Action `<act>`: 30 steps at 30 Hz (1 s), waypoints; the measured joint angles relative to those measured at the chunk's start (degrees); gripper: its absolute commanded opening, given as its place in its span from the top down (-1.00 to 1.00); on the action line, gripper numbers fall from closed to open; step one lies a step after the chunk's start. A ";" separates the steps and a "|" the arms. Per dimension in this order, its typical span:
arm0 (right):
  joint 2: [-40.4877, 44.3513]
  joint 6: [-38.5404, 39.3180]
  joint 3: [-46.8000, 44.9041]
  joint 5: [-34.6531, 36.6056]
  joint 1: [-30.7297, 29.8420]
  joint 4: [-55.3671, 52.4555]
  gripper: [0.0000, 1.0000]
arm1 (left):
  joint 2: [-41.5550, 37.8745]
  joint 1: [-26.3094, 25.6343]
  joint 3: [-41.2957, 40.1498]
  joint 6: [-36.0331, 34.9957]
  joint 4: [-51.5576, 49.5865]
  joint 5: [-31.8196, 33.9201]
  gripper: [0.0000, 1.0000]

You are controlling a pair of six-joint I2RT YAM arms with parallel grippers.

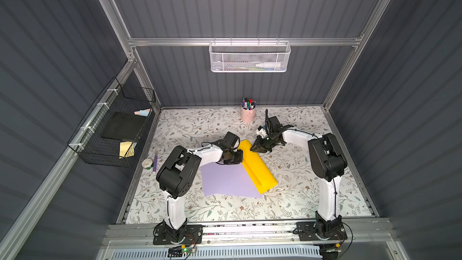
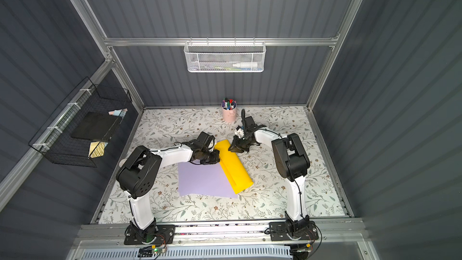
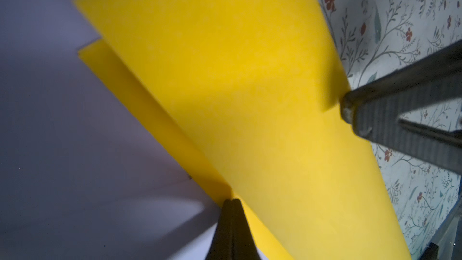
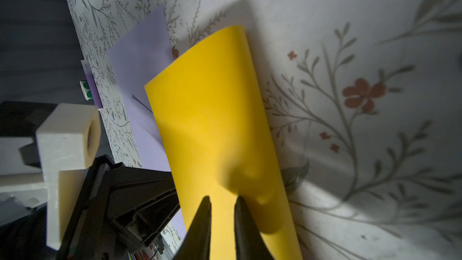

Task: Fold the rectangular paper in half along the long edge
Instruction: Fold the paper.

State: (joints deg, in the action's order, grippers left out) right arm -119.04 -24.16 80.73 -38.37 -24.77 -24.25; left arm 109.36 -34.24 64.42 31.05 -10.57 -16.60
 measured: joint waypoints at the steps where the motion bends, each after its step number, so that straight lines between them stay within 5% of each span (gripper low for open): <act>1: 0.00 0.00 -0.22 0.00 0.00 0.00 0.59 | 0.00 0.00 -0.02 0.00 0.09 -0.11 0.95; 14: 0.00 -1.33 -2.32 -0.42 -0.96 2.16 0.59 | 0.00 0.00 -0.11 0.00 0.39 -0.33 0.99; 30: 0.00 -2.78 -2.32 -0.61 -1.29 4.07 0.59 | -0.07 0.00 -0.13 0.02 0.57 -0.33 0.73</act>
State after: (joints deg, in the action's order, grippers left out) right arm -119.04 -26.94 78.41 -38.98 -26.06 -20.18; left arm 109.30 -34.24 64.29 31.07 -10.00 -16.93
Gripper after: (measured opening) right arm 0.205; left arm 0.114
